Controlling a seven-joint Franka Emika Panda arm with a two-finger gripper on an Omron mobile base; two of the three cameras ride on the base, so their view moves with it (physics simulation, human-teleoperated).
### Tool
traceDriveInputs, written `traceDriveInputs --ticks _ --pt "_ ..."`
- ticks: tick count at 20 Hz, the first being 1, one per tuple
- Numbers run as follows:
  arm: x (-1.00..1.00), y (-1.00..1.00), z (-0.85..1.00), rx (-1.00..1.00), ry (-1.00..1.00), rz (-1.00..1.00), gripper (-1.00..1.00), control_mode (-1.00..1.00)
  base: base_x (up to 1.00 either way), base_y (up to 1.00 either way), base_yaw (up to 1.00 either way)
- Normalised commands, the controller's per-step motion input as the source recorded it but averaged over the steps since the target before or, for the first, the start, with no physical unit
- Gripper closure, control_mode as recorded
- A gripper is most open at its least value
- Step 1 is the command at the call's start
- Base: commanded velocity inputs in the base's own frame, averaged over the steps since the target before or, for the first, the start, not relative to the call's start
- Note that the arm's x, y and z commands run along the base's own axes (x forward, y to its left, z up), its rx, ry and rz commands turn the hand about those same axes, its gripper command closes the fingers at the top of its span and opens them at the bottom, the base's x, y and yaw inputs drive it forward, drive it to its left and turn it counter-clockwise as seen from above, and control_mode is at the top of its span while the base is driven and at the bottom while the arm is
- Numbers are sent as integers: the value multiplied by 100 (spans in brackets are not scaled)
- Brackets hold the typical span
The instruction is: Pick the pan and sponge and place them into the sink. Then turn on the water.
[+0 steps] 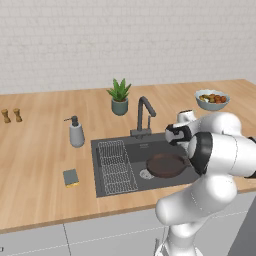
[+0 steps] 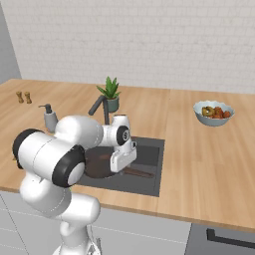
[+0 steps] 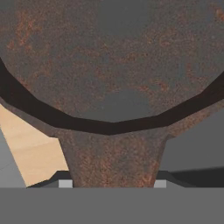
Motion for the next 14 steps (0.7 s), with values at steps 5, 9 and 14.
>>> traceDriveInputs --ticks 5,9,14 --pt "20 2 -18 0 0 1 100 -100 0 0 0" --pt "17 3 -29 0 0 1 100 -100 0 0 0" --pt "12 4 -29 0 0 1 100 -100 0 0 0"
